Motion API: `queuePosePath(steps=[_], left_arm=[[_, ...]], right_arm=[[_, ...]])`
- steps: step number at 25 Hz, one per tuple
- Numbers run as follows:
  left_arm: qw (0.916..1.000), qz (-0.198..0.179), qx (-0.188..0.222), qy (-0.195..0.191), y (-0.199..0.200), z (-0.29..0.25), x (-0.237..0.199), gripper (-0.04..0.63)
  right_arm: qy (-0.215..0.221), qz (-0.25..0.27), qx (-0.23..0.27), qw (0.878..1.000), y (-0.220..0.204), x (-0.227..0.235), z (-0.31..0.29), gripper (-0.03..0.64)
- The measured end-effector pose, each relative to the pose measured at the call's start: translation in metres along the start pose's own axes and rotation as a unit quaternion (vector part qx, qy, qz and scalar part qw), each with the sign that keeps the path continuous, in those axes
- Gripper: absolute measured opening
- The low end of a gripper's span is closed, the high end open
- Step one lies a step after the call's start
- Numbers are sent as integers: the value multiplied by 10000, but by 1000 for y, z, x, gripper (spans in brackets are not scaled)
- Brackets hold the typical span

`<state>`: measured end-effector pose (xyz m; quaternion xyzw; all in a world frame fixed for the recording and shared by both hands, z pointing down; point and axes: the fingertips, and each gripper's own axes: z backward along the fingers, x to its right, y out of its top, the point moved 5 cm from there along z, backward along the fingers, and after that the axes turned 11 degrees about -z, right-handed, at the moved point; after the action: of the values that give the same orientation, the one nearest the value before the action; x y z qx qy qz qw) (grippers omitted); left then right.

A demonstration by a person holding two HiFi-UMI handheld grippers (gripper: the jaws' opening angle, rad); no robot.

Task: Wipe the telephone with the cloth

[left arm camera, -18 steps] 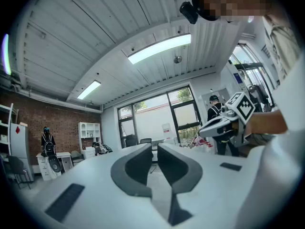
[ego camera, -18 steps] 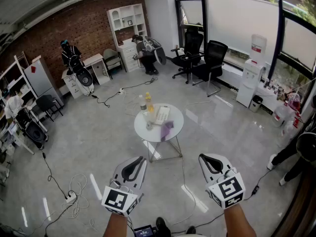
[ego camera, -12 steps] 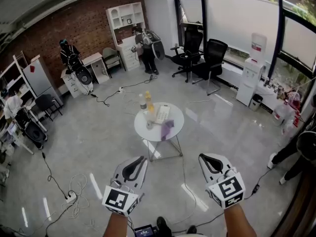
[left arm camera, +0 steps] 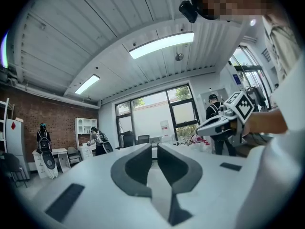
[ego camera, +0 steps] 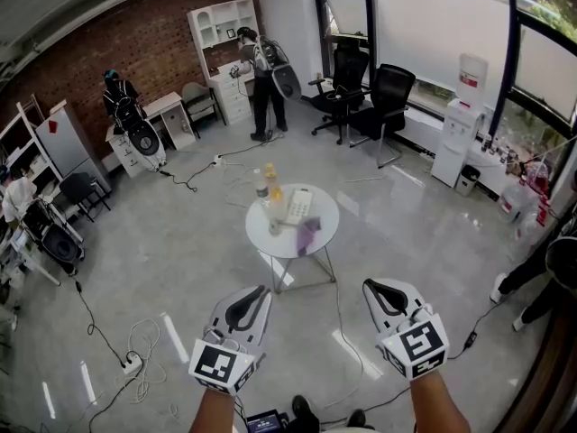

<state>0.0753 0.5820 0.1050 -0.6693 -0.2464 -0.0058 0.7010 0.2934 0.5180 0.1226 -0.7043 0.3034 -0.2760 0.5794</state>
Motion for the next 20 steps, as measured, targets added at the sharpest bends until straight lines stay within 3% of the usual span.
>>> queuePosePath(steps=[13, 20], left_arm=[[9991, 202, 176, -336, -56, -14, -85, 35], [9985, 381, 219, -334, -73, -12, -124, 35]], right_arm=[[-405, -110, 7, 9991, 4, -29, -79, -6], [-419, -30, -97, 9991, 10, -50, -116, -6]])
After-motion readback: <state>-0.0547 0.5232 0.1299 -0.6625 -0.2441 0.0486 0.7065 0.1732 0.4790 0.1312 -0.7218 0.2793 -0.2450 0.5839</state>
